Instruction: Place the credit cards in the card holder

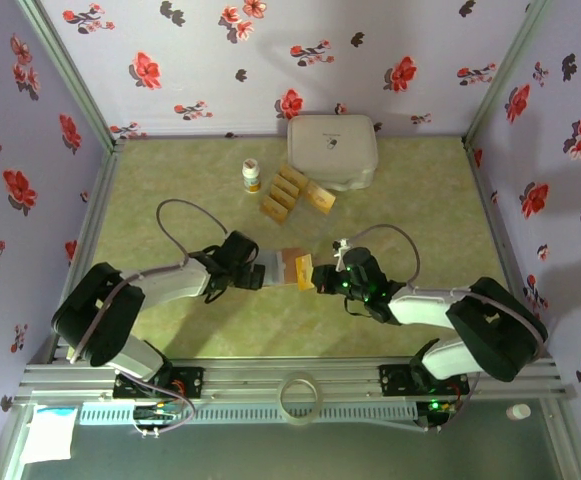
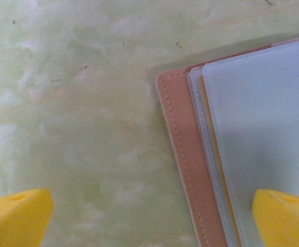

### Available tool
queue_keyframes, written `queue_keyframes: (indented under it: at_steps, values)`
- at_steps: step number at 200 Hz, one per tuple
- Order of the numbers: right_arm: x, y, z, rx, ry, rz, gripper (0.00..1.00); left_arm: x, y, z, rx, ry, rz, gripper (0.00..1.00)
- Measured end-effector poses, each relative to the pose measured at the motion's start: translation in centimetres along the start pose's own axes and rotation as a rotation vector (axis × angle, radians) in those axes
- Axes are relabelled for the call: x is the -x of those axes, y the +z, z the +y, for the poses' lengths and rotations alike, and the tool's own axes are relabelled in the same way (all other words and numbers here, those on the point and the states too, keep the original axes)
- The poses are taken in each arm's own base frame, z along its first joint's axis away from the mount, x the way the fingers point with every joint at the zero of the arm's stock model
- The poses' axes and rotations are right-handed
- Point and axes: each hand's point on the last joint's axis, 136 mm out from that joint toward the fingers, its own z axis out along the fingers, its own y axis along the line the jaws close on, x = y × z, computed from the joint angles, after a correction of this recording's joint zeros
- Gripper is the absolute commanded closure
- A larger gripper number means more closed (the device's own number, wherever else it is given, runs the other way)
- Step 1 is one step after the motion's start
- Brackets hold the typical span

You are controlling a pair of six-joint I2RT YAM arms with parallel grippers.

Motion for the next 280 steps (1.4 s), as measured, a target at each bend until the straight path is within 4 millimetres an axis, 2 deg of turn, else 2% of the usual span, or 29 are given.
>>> queue_keyframes:
  at_steps: [52, 78, 128, 162, 197, 247, 280]
  values:
    - [0.4, 2.6, 1.0, 0.093, 0.079, -0.012, 1.00, -1.0, -1.5, 0.8, -0.008, -0.043, 0.001, 0.00]
    - [0.6, 3.1, 1.5, 0.135, 0.107, -0.019, 1.00, -0.5, -2.3, 0.7, -0.021, -0.062, -0.022, 0.00]
    - [1.2, 3.9, 2.8, 0.233, 0.138, -0.016, 1.00, -0.7, -2.3, 0.6, -0.032, -0.080, -0.009, 0.00]
    - [1.4, 4.3, 2.3, 0.265, 0.180, -0.004, 1.00, -0.7, -2.3, 0.4, -0.040, -0.091, -0.009, 0.00]
    - [1.7, 4.4, 2.5, 0.307, 0.197, 0.006, 1.00, -0.6, -2.1, 0.2, -0.050, -0.108, -0.017, 0.00]
    - [1.4, 5.4, 2.1, 0.342, 0.232, 0.027, 1.00, -2.4, -0.8, 0.7, -0.023, -0.106, 0.034, 0.00]
    - [1.2, 5.9, 1.4, 0.347, 0.259, 0.034, 1.00, -2.3, -0.7, 0.6, -0.028, -0.123, 0.026, 0.00]
